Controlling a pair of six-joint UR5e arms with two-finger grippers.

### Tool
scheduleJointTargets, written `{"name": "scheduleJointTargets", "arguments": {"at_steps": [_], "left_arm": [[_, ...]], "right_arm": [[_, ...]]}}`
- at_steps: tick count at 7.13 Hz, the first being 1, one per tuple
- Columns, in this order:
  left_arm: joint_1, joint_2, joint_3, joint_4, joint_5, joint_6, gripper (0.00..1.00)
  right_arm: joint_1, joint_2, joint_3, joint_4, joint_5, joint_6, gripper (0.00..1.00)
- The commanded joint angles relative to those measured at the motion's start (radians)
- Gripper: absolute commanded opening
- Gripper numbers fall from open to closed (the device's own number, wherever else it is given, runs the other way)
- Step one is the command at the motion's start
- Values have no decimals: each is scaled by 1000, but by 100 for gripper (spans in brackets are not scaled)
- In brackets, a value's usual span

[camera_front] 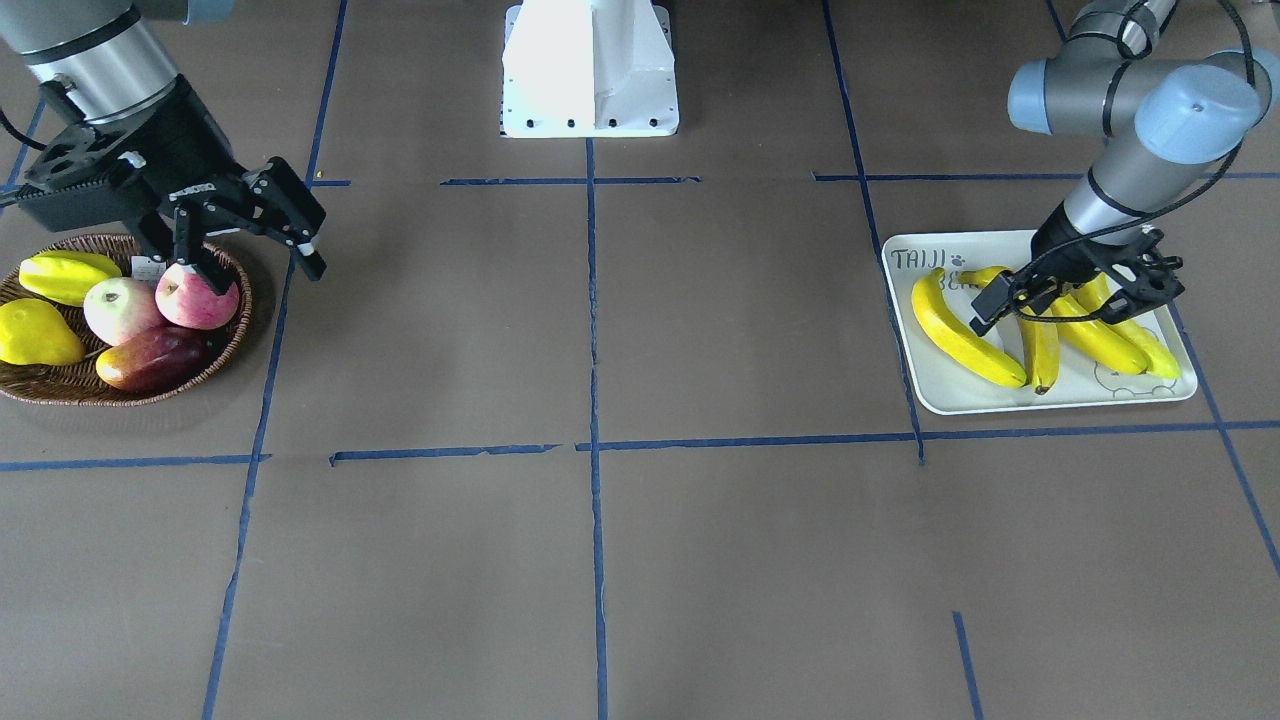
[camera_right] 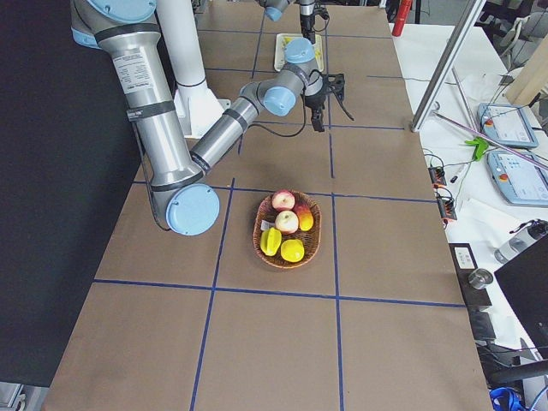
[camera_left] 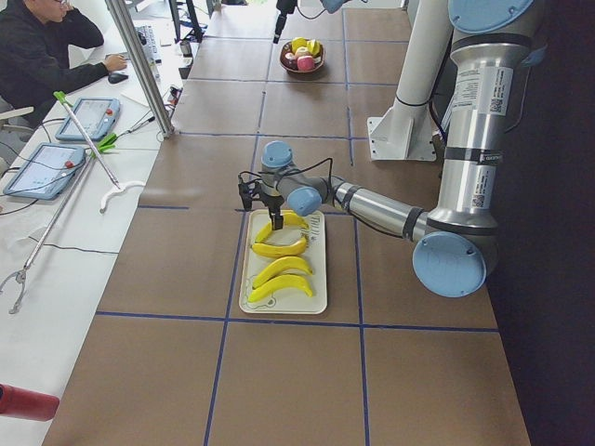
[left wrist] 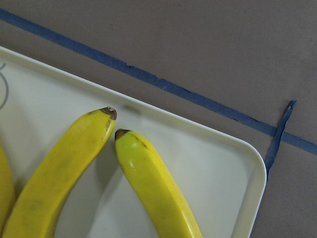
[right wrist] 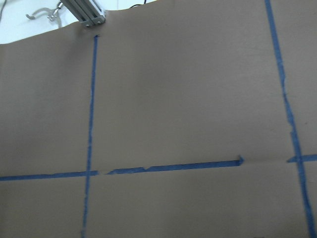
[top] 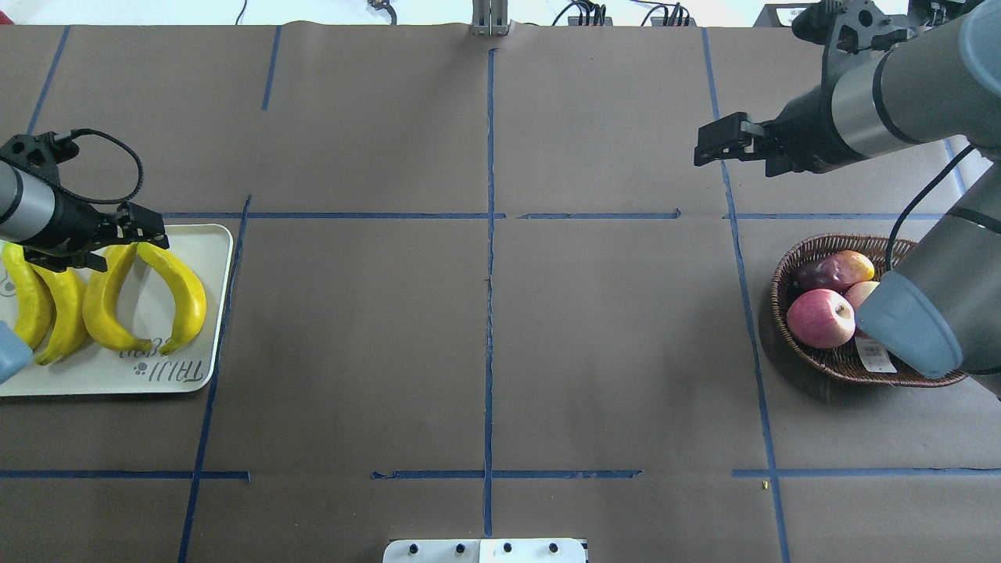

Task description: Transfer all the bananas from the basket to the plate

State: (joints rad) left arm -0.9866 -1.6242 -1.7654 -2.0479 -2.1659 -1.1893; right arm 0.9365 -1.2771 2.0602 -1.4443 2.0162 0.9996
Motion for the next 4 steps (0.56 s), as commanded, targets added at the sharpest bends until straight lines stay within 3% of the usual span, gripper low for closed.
{"name": "scheduleJointTargets", "arguments": {"at_steps": [1, 2, 4], "left_arm": [[-220, 54, 3, 3, -148, 333, 100], [-292, 75, 18, 64, -149, 541, 100], [-468, 75, 18, 358, -149, 979, 100]], "right_arm": [[133, -60, -47, -64, 94, -264, 100], [253, -79, -124, -65, 234, -418, 100], [439, -157, -266, -65, 344, -806, 100]]}}
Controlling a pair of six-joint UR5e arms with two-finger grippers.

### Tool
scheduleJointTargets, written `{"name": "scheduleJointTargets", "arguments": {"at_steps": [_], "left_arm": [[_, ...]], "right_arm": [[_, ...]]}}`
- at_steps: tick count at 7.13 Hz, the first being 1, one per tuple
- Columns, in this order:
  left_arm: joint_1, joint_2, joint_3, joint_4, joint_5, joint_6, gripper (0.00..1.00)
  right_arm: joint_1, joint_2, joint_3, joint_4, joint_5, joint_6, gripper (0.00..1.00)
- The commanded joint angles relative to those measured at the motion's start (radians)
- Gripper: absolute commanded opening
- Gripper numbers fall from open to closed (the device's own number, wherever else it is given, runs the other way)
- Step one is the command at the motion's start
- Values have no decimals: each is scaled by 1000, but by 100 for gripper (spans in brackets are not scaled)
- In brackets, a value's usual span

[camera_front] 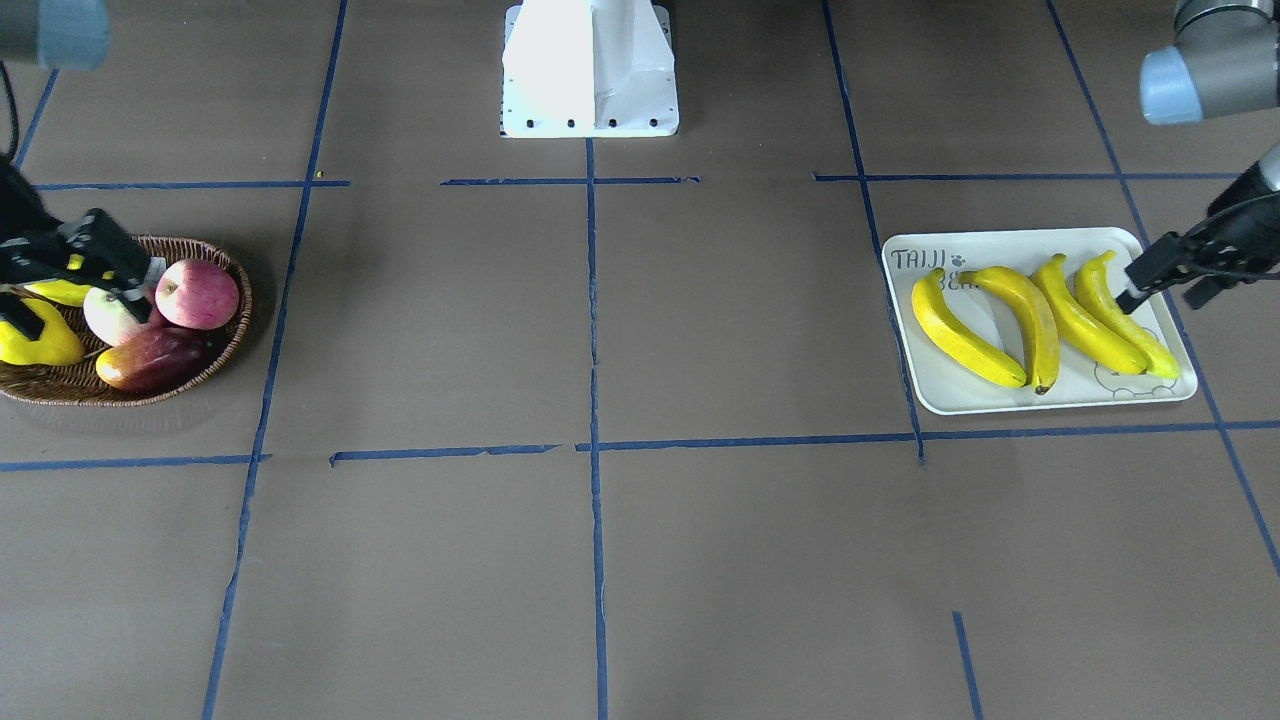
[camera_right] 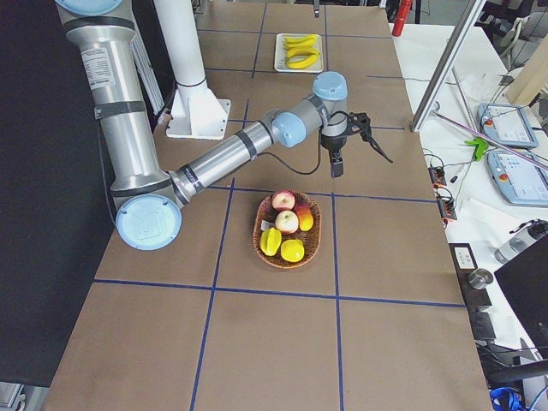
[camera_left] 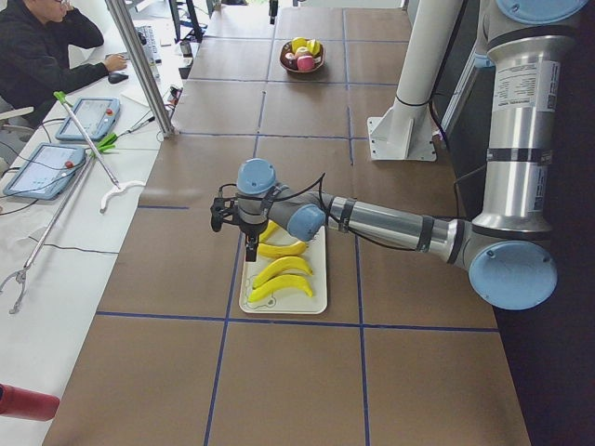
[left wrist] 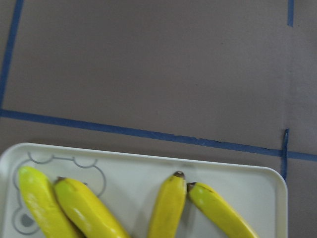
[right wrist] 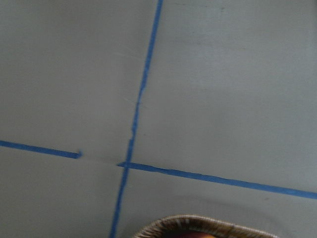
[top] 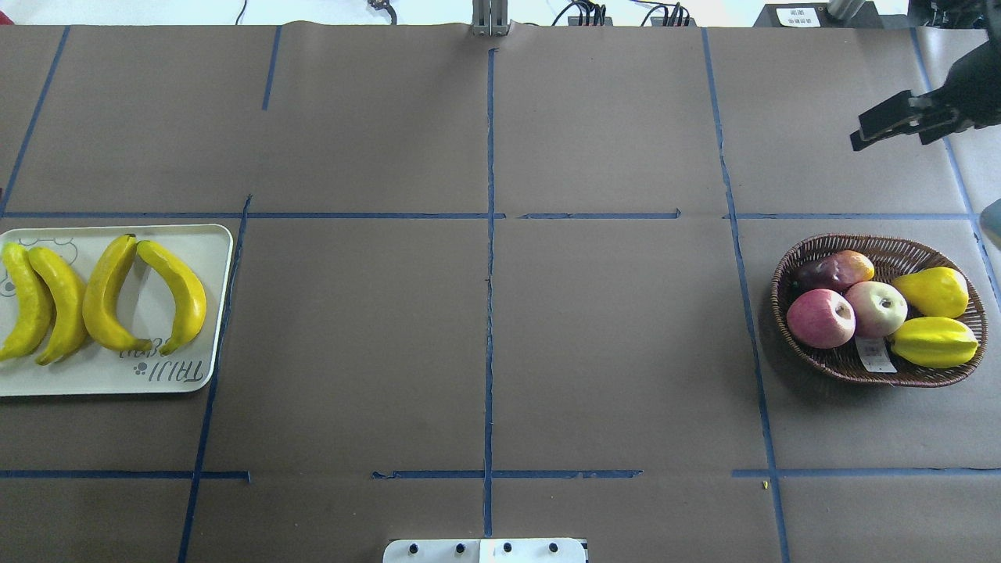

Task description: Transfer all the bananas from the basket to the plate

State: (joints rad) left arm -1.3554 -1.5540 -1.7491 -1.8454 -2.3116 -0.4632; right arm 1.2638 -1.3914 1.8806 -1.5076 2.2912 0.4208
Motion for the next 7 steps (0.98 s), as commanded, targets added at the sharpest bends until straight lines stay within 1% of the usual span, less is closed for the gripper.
{"name": "scheduleJointTargets", "arguments": {"at_steps": [1, 2, 3, 4, 5, 7], "left_arm": [[-155, 14, 25, 214, -9, 347, 100], [-168, 59, 36, 204, -64, 359, 100], [-169, 87, 34, 200, -80, 359, 100], [-171, 91, 37, 201, -100, 360, 100], [-171, 135, 16, 198, -95, 359, 100], [-171, 140, 39, 199, -95, 360, 100]], "right_arm": [[177, -72, -144, 1, 109, -344, 100], [224, -93, -175, -2, 157, -415, 100], [247, -131, -181, 0, 157, -424, 100], [247, -168, -190, 9, 157, -418, 100], [247, -169, -195, 7, 142, -416, 100], [247, -196, -192, 14, 119, -406, 100]]}}
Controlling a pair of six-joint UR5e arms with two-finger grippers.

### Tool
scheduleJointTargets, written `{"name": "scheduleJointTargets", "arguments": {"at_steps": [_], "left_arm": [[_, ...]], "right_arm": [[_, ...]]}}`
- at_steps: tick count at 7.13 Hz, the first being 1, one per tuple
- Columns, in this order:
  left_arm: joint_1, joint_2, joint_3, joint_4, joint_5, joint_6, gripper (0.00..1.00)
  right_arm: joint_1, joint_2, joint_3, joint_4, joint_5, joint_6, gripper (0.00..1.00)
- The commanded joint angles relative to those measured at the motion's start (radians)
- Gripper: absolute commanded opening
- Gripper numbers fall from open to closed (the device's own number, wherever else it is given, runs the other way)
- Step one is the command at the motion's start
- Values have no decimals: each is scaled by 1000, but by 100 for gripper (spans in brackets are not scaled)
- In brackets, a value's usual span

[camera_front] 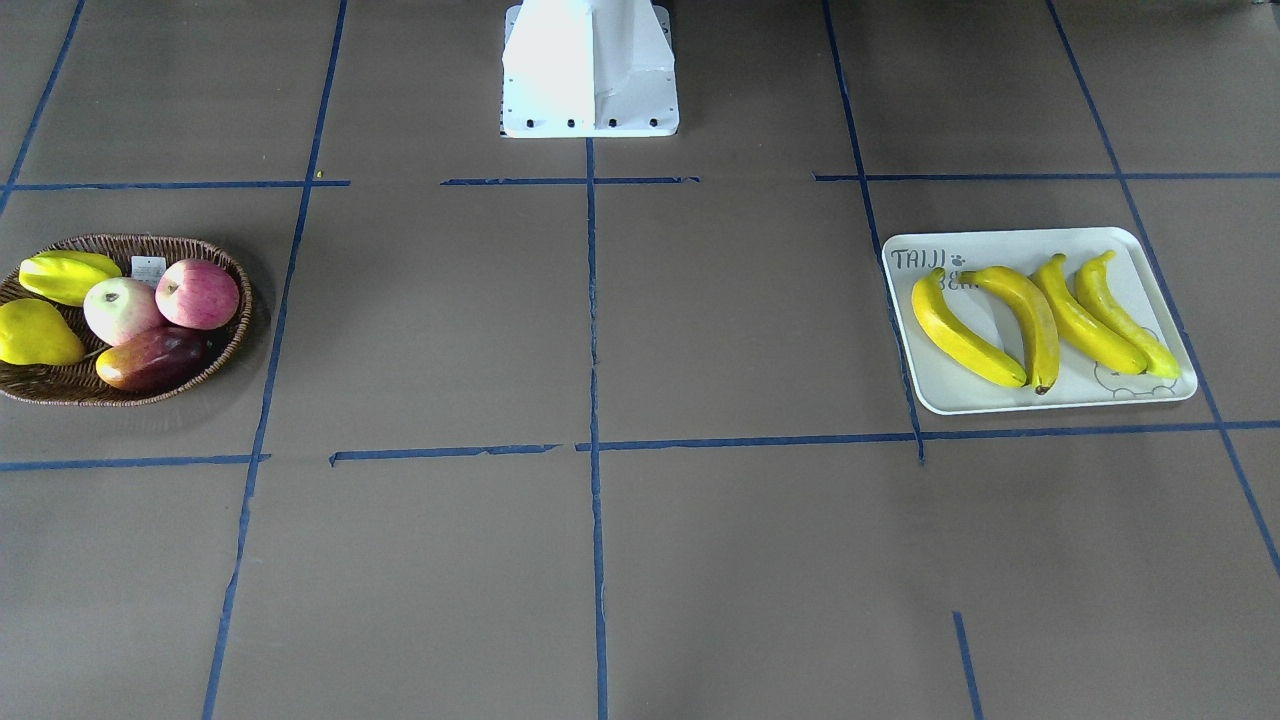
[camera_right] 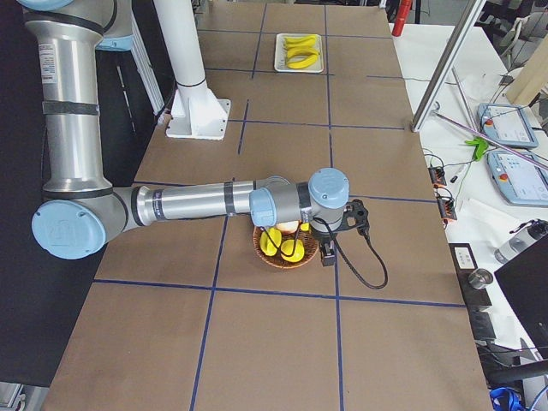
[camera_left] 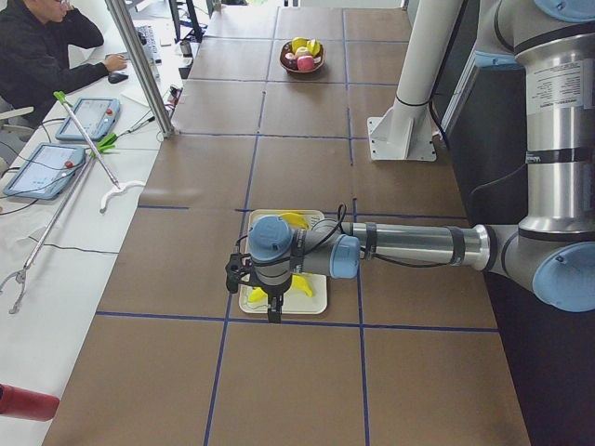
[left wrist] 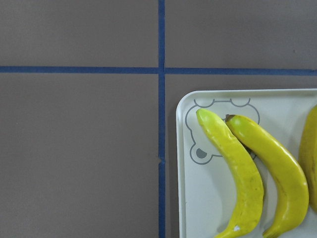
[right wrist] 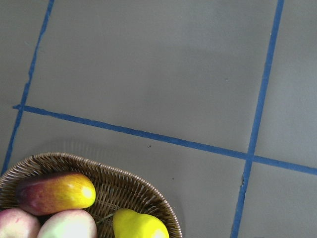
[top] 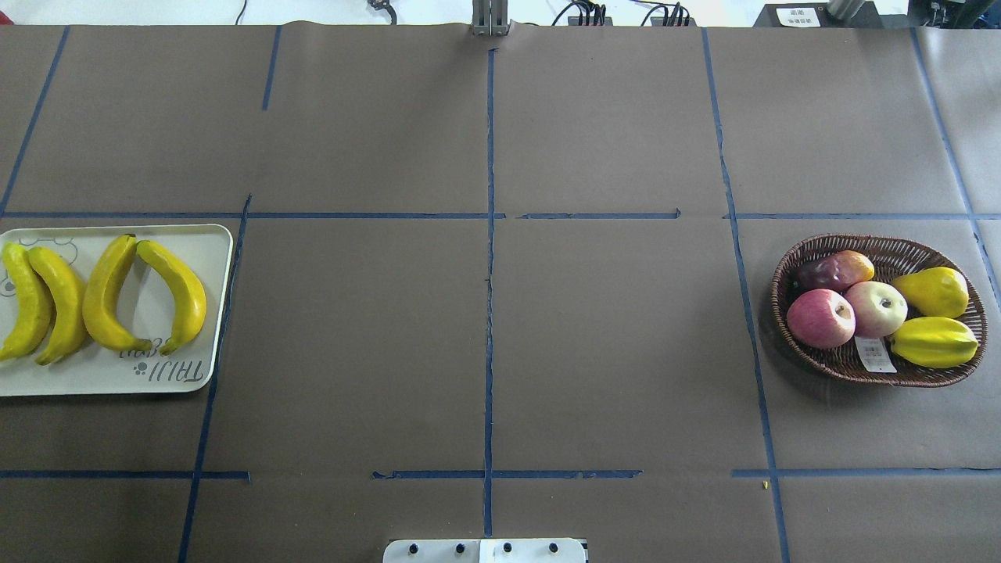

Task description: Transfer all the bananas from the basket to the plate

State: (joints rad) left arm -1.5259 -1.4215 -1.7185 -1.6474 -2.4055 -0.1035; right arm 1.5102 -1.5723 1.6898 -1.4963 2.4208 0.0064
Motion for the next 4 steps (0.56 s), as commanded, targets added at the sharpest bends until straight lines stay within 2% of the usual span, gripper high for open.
{"name": "scheduleJointTargets", "arguments": {"at_steps": [1, 3, 4], "left_arm": [[-2, 7, 7, 4, -6, 1, 100], [-2, 3, 7, 11, -6, 1, 100], [-2, 3, 7, 11, -7, 1, 100]], "right_arm": [[24, -5, -25, -13, 0, 4, 100], [74, -52, -30, -21, 65, -2, 100], [96, -54, -15, -98, 76, 4, 100]]}}
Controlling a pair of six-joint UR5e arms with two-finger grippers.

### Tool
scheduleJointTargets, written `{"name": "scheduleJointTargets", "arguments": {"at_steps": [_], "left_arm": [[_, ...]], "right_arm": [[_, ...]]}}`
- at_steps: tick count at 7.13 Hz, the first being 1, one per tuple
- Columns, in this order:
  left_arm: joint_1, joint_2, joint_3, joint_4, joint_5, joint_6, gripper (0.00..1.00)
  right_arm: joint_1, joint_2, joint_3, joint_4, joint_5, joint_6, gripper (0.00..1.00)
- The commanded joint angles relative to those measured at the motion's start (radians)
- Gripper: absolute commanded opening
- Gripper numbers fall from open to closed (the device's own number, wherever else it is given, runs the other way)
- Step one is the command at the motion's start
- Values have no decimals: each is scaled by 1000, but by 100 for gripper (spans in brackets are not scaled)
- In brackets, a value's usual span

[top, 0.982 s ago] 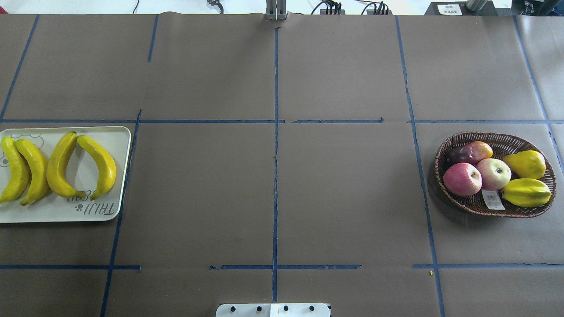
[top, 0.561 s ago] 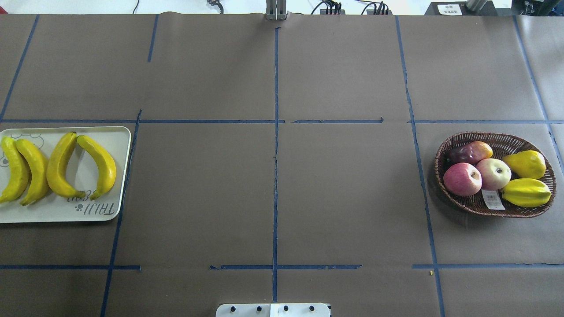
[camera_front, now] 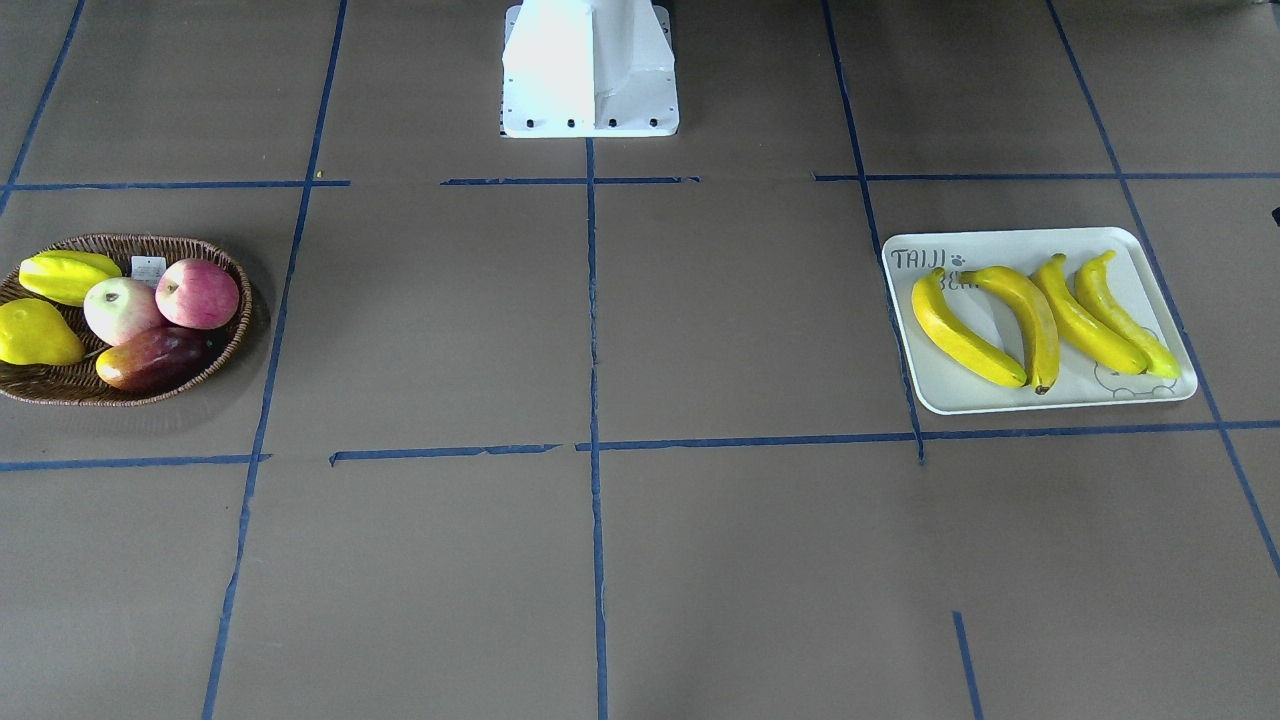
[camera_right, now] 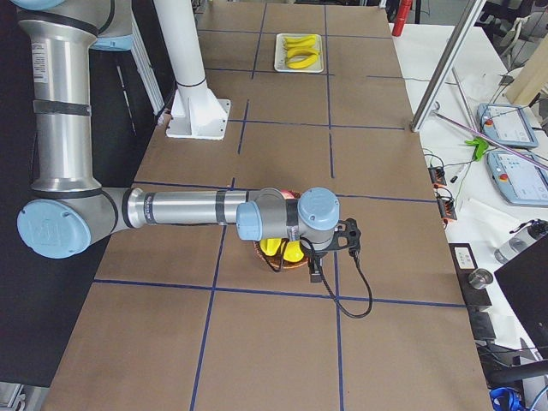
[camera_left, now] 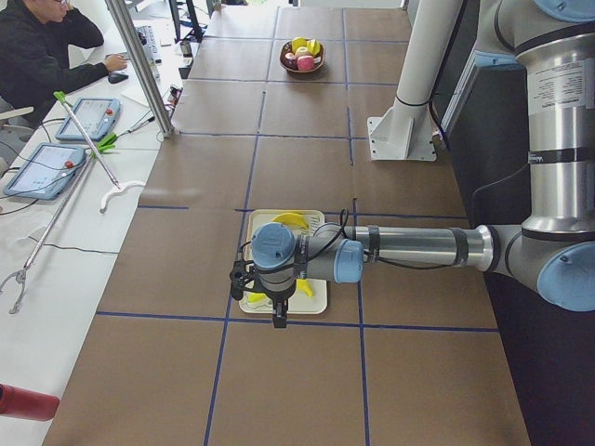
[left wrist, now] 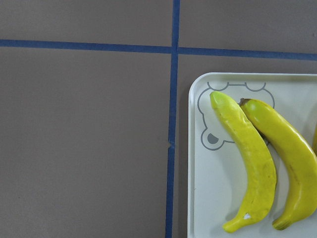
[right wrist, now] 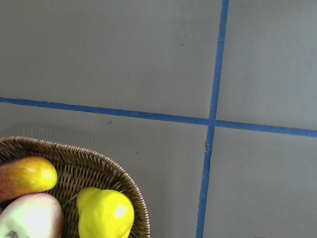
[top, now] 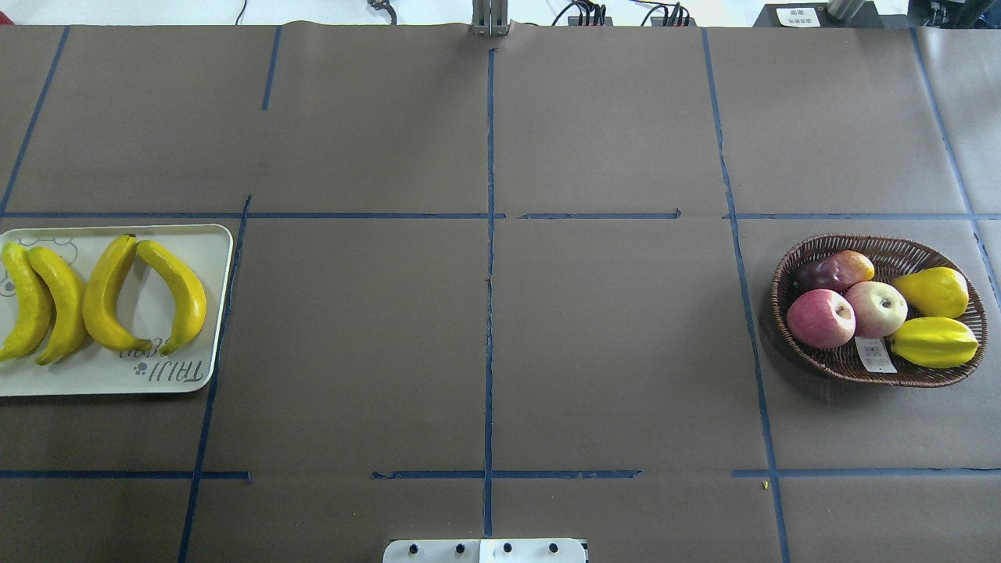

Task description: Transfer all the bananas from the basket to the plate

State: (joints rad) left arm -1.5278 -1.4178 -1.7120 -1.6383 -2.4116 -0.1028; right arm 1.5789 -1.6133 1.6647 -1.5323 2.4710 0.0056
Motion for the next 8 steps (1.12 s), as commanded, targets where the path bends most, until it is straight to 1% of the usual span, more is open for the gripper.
{"name": "scheduleJointTargets", "arguments": {"at_steps": [1, 3, 4, 8], "left_arm": [[0, -1, -1, 3, -1, 0, 100], [0, -1, 0, 3, 0, 0, 100], [0, -3, 0, 3, 0, 0, 100], [0, -7, -6, -2, 8, 3, 100]], "right_arm": [[30, -7, 10, -130, 25, 7, 100], [35, -13, 12, -132, 2, 7, 100], [35, -13, 10, -129, -51, 4, 100], [36, -39, -2, -117, -57, -21, 100]]}}
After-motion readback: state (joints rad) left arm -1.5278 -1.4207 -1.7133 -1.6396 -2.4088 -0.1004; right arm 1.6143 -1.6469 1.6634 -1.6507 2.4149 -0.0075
